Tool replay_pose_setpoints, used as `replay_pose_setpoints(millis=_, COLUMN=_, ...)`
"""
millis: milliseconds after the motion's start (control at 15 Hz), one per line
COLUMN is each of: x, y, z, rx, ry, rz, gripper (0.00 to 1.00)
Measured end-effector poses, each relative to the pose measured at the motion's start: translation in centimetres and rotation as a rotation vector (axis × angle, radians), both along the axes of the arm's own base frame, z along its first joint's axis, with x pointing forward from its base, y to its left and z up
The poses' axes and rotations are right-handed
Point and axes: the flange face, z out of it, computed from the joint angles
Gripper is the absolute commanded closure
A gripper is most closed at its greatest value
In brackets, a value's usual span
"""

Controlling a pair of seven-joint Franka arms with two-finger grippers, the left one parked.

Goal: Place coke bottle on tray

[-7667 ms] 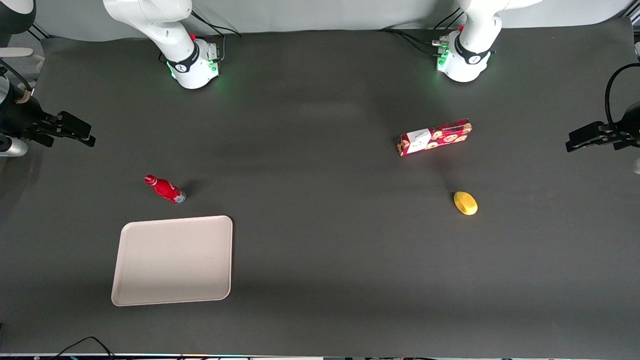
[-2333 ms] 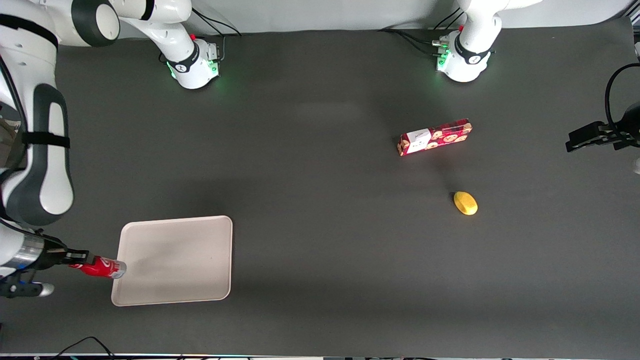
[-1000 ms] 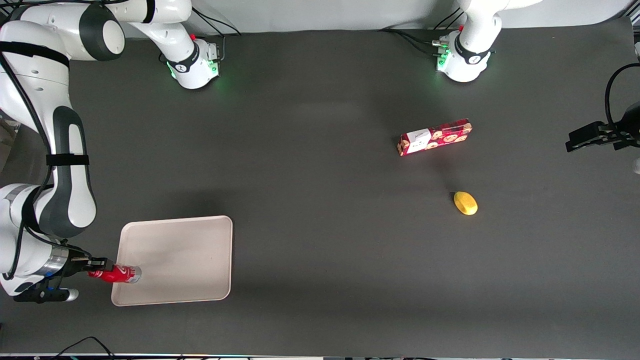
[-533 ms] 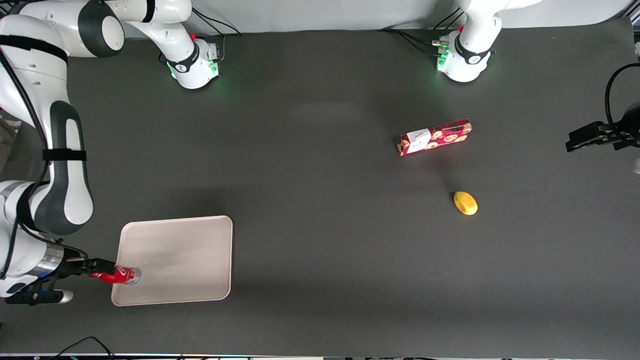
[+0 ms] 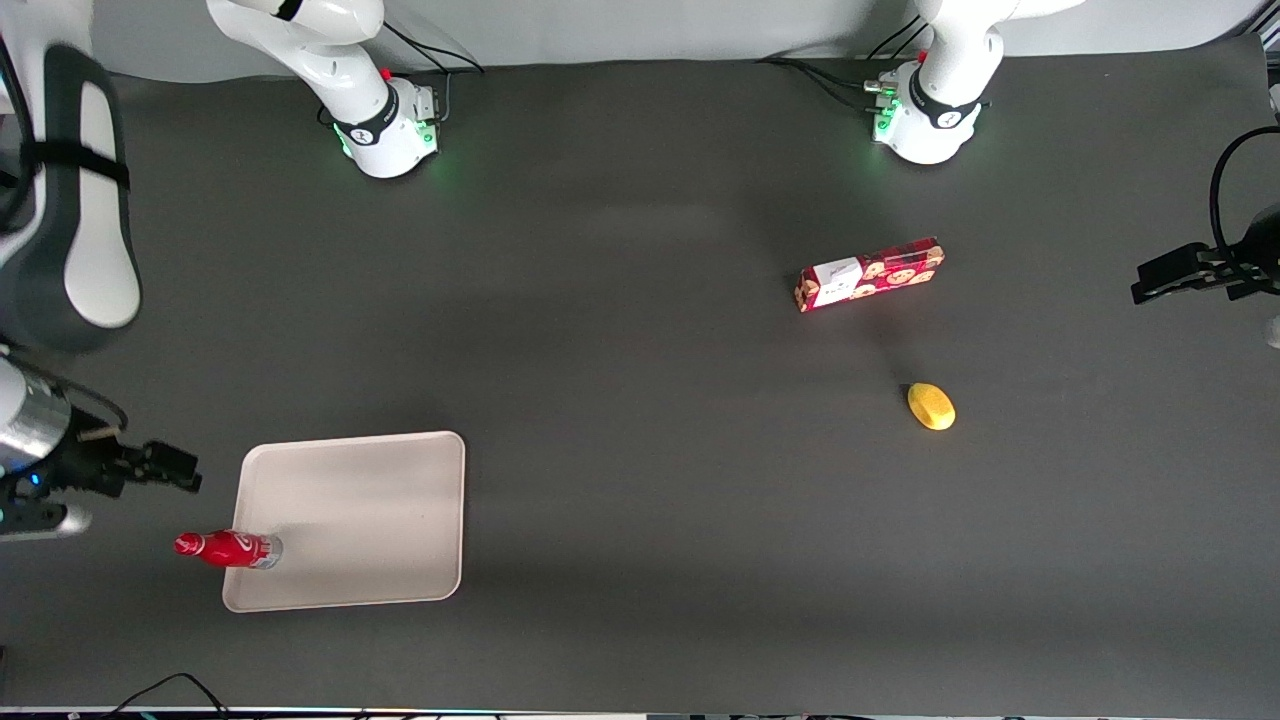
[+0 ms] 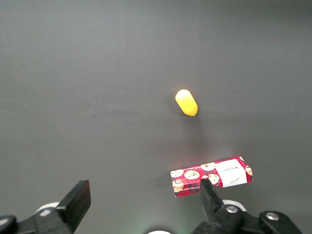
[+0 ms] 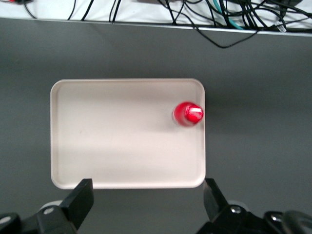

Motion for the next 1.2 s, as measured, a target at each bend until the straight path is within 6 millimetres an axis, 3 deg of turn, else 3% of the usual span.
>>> replay_pose_setpoints(millis=267, x=-7.0, y=1.1, z=5.3, rx=0.012, ry=0.018, rz=0.002, gripper=0.00)
replay_pose_setpoints(millis=533, x=-12.3, y=4.3, z=8.5, rx=0.027, ry=0.075, rz=-0.003, gripper=0.00)
replay_pose_setpoints(millis=867, x=-15.6, y=4.7, z=9.6, rx=0.034, ry=0.096, rz=-0.022, gripper=0.00)
replay_pose_setpoints(millis=1200, x=-16.2, y=4.7, z=9.5, rx=0.034, ry=0.099, rz=-0.023, gripper=0.00)
